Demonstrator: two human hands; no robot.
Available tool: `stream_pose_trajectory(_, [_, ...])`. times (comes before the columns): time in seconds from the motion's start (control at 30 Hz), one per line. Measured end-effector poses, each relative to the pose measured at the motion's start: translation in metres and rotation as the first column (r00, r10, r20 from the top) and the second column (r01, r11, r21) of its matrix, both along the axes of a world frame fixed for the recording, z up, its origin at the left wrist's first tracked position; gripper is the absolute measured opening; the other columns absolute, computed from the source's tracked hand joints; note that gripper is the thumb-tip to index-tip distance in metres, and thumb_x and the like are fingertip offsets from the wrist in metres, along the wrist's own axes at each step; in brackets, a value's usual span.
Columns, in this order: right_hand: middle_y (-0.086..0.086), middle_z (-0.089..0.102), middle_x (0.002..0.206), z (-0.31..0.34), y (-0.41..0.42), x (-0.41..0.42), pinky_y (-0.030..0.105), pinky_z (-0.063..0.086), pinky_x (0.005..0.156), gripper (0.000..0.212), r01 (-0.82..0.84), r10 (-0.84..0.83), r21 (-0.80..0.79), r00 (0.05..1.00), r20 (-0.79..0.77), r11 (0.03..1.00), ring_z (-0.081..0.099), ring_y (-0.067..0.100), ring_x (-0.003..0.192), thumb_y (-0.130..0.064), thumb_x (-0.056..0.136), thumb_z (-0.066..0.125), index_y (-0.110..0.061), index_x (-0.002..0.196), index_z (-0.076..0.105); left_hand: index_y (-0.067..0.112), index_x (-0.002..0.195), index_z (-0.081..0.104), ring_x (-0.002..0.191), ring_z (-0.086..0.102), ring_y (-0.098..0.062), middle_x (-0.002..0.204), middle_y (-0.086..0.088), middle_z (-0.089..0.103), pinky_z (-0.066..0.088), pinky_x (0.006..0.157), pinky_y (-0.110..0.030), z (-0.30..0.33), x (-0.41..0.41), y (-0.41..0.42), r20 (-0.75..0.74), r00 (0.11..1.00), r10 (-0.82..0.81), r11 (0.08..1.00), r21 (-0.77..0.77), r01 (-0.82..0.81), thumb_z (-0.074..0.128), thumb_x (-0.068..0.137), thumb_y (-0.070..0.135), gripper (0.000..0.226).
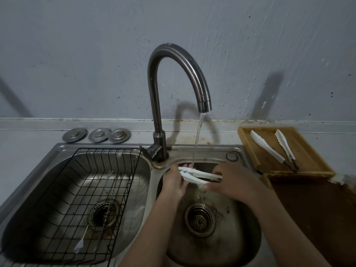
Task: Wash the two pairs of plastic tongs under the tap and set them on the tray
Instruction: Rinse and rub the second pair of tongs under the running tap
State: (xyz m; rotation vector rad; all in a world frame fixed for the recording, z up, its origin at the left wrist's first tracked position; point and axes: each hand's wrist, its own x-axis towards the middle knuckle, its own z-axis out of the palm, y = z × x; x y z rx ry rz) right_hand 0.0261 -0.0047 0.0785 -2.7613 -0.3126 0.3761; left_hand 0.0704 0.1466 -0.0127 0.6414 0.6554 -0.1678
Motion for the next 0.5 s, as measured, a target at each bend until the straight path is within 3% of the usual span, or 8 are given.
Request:
stream_pose_trajectory(0.03, [-0.006, 0.066, 0.091, 0.01, -0.002, -0.001, 0.023, 0.049, 0.071, 0.031, -0.014, 0.013, 0.038, 1.0, 0.022, 0.999, 0.059, 0.007, 0.077, -0.044, 0.078, 0.067, -0.022, 0.099, 0.066, -0.004, 0.12, 0.045, 0.077, 0.063, -0.03, 0.102, -0.022, 0.06, 0.057, 0.073, -0.043, -0.004, -0.002, 0.0, -0.038, 0.998, 0.041, 0.996, -0.083, -0.044, 0.036, 0.1, 0.024, 0.035])
stream_pose_trajectory(0.13, [-0.012, 0.064, 0.086, 0.029, -0.001, 0.004, 0.016, 0.049, 0.071, 0.02, -0.088, 0.054, 0.253, 0.989, 0.141, 0.963, 0.06, -0.001, 0.074, -0.027, 0.08, 0.07, -0.022, 0.099, 0.067, -0.015, 0.106, 0.05, 0.051, 0.063, -0.039, 0.067, -0.03, 0.062, 0.053, 0.04, -0.041, -0.013, -0.009, -0.006, -0.179, 0.98, 0.083, 0.959, -0.252, -0.127, 0.03, 0.101, 0.017, 0.038])
stream_pose_trajectory(0.17, [-0.012, 0.064, 0.083, 0.031, 0.004, 0.008, 0.014, 0.05, 0.068, 0.016, -0.123, 0.053, 0.325, 0.975, 0.218, 0.937, 0.062, -0.001, 0.069, -0.022, 0.08, 0.069, -0.02, 0.096, 0.068, -0.016, 0.105, 0.051, 0.048, 0.062, -0.04, 0.065, -0.031, 0.062, 0.053, 0.039, -0.039, -0.015, -0.012, -0.009, -0.212, 0.974, 0.08, 0.944, -0.297, -0.142, 0.031, 0.101, 0.013, 0.036])
stream_pose_trajectory(0.27, [-0.004, 0.068, 0.082, 0.023, 0.023, 0.02, 0.01, 0.052, 0.057, 0.012, -0.17, -0.026, 0.543, 0.942, 0.333, 0.822, 0.067, 0.006, 0.066, -0.013, 0.084, 0.065, -0.008, 0.094, 0.069, -0.014, 0.102, 0.056, 0.071, 0.066, -0.036, 0.082, -0.028, 0.057, 0.053, 0.087, -0.036, -0.014, -0.022, -0.019, -0.279, 0.958, 0.069, 0.891, -0.415, -0.185, 0.036, 0.1, 0.011, 0.032])
stream_pose_trajectory(0.3, [-0.004, 0.068, 0.082, 0.019, 0.028, 0.023, 0.009, 0.052, 0.056, 0.015, -0.179, -0.045, 0.575, 0.934, 0.353, 0.798, 0.067, 0.007, 0.066, -0.012, 0.086, 0.062, -0.006, 0.098, 0.069, -0.013, 0.104, 0.055, 0.08, 0.066, -0.033, 0.084, -0.028, 0.057, 0.05, 0.092, -0.037, -0.014, -0.025, -0.021, -0.292, 0.954, 0.061, 0.875, -0.444, -0.192, 0.037, 0.099, 0.012, 0.031])
stream_pose_trajectory(0.33, [-0.004, 0.068, 0.083, 0.017, 0.033, 0.025, 0.007, 0.05, 0.056, 0.018, -0.205, -0.049, 0.576, 0.918, 0.394, 0.791, 0.066, 0.006, 0.065, -0.012, 0.087, 0.061, -0.006, 0.102, 0.069, -0.014, 0.104, 0.054, 0.08, 0.067, -0.032, 0.083, -0.028, 0.058, 0.054, 0.087, -0.037, -0.012, -0.026, -0.023, -0.298, 0.953, 0.052, 0.856, -0.478, -0.196, 0.038, 0.099, 0.012, 0.031])
stream_pose_trajectory(0.43, [0.0, 0.074, 0.093, 0.013, 0.041, 0.03, 0.002, 0.046, 0.073, 0.021, -0.339, -0.013, 0.51, 0.823, 0.567, 0.791, 0.061, -0.008, 0.079, -0.013, 0.086, 0.06, -0.008, 0.104, 0.071, -0.016, 0.089, 0.057, 0.043, 0.065, -0.035, 0.074, -0.029, 0.062, 0.055, 0.04, -0.038, -0.008, -0.028, -0.022, -0.293, 0.956, 0.015, 0.835, -0.522, -0.173, 0.041, 0.098, 0.013, 0.034])
stream_pose_trajectory(0.5, [0.004, 0.075, 0.096, 0.01, 0.042, 0.033, 0.003, 0.045, 0.082, 0.022, -0.392, -0.01, 0.478, 0.766, 0.643, 0.786, 0.059, -0.006, 0.088, -0.011, 0.085, 0.061, -0.008, 0.104, 0.071, -0.016, 0.088, 0.056, 0.037, 0.063, -0.035, 0.073, -0.03, 0.062, 0.052, 0.034, -0.038, -0.005, -0.029, -0.02, -0.297, 0.955, -0.006, 0.835, -0.526, -0.159, 0.042, 0.098, 0.014, 0.035])
